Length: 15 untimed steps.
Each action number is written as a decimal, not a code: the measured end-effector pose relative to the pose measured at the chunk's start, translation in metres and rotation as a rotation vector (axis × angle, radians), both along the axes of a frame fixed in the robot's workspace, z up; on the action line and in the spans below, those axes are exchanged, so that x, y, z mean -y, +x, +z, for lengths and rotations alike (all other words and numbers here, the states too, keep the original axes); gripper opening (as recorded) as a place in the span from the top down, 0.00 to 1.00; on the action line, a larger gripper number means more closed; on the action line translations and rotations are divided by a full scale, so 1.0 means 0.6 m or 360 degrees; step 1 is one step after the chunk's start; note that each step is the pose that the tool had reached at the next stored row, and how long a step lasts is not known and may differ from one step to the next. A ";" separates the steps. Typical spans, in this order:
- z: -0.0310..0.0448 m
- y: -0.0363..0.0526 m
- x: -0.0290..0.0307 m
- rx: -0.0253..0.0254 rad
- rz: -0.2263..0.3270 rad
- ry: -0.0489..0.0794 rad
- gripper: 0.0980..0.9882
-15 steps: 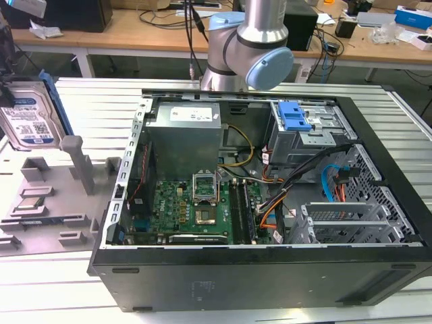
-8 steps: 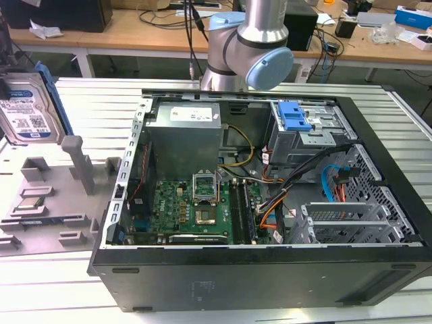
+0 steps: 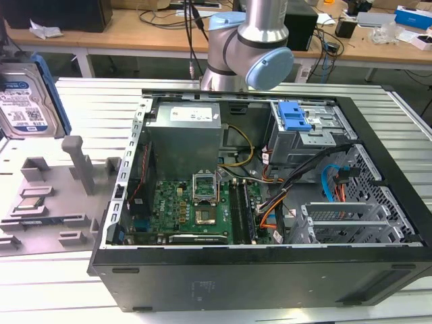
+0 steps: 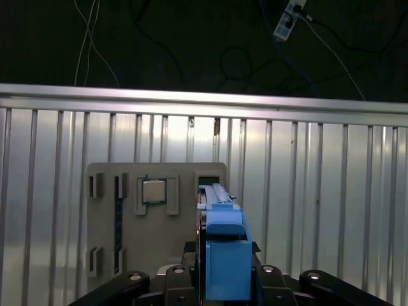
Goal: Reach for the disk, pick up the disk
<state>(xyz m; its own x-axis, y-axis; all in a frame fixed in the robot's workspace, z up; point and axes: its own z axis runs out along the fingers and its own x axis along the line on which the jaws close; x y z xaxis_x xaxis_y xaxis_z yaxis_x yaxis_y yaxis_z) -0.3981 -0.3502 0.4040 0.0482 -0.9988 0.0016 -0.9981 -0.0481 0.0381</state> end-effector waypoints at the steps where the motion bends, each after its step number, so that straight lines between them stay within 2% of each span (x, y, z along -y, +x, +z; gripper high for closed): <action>1: 0.002 0.000 0.0000 0.00000 0.0000 0.0000 0.70; 10: 0.024 0.000 0.0000 0.00000 0.0000 0.0000 0.70; 15: 0.041 0.000 0.0000 0.00000 0.0000 0.0000 0.70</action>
<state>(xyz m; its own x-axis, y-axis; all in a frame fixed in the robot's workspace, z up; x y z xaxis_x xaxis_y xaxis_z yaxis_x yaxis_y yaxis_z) -0.3979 -0.3502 0.4285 0.0482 -0.9988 0.0016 -0.9981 -0.0481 0.0381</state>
